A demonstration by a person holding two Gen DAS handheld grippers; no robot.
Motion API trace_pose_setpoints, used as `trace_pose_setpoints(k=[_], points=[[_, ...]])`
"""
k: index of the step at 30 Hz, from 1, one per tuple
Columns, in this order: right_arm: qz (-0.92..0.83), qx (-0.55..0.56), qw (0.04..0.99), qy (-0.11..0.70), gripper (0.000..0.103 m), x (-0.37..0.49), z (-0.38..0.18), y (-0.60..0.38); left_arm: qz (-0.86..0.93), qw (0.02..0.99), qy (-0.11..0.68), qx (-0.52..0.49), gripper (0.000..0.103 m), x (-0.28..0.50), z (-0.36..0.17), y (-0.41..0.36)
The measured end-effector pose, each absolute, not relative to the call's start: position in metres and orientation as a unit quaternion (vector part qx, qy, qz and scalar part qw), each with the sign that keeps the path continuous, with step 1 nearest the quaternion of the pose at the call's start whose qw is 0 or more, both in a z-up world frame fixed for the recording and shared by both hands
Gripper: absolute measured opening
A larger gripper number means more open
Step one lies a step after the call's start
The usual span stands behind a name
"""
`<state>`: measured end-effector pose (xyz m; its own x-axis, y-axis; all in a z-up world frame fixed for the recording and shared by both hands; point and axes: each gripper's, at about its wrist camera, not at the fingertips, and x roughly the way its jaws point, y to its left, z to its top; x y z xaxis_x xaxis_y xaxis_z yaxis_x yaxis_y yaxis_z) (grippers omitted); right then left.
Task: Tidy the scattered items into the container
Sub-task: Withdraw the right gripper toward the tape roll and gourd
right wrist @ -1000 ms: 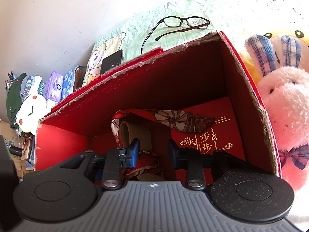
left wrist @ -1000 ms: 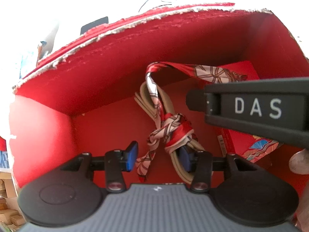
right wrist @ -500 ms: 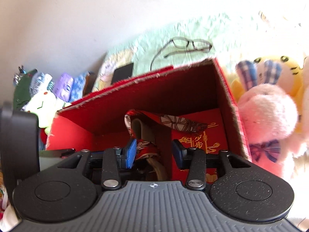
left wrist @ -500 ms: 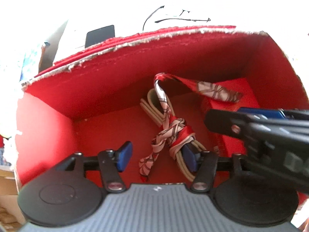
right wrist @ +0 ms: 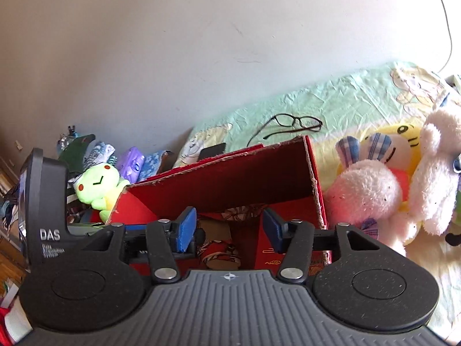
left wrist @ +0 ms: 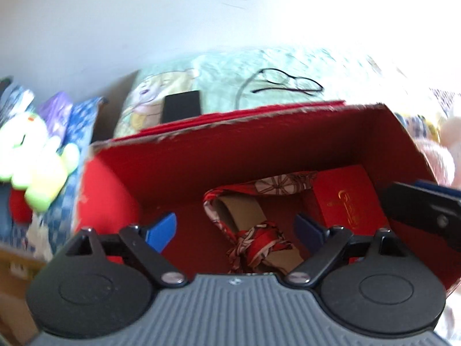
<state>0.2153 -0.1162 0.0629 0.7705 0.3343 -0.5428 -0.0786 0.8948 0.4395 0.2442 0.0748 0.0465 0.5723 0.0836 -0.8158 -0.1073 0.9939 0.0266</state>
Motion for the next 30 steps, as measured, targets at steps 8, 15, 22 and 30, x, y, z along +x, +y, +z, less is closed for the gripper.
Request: trace_pose_setpoints(k=[8,15,22,30], points=[[0.177,0.2,0.911,0.315,0.054,0.191,0.061,-0.125,0.078,0.897,0.426,-0.085,0.076,0.196,0.075,0.069],[0.237,0.191,0.91,0.28,0.054,0.163,0.07,-0.131,0.107,0.917,0.372,-0.098,0.076,0.126,0.105,0.057],[0.359,0.183,0.855,0.326,0.054,0.147,0.053,-0.12,0.148,0.907,0.375,-0.124,0.081,0.049,0.096,0.053],[0.364,0.17,0.807,0.434,0.038,0.146,0.001,-0.106,0.16,0.884,0.404,-0.172,0.09,-0.02,0.046,0.048]])
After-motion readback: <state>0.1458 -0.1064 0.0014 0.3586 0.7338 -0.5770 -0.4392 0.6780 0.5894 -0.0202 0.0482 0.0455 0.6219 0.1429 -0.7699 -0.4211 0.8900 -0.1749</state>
